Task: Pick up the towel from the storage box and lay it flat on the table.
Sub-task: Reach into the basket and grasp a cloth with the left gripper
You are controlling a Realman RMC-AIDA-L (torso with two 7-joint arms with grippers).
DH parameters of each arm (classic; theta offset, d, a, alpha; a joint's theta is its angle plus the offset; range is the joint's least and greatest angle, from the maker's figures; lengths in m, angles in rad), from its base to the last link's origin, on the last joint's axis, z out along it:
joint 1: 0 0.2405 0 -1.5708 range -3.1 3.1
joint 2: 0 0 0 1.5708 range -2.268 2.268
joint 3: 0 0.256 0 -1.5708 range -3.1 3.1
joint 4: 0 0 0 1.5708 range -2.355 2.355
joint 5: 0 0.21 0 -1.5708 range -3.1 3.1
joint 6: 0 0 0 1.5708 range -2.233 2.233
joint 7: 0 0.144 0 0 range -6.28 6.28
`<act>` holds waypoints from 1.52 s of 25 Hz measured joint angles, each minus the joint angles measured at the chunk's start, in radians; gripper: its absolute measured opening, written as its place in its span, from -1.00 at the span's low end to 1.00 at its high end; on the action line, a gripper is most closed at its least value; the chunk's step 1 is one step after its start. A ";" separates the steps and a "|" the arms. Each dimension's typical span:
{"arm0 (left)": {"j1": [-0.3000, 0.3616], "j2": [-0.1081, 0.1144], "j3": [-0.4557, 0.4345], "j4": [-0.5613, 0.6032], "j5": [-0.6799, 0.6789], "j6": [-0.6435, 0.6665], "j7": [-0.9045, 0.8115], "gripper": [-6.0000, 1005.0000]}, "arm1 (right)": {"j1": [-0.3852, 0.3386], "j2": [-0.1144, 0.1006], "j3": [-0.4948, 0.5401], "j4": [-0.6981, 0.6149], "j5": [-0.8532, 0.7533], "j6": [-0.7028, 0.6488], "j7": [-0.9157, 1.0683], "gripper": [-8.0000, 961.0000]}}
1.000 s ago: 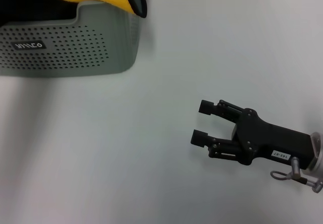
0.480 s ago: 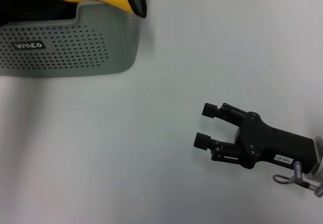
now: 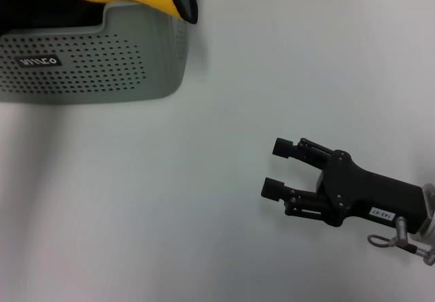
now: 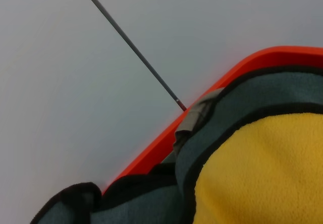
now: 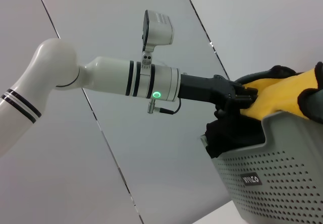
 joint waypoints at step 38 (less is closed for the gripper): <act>-0.007 -0.002 0.066 0.065 -0.008 0.135 -0.136 0.10 | -0.028 0.002 0.004 0.001 -0.006 0.007 -0.023 0.82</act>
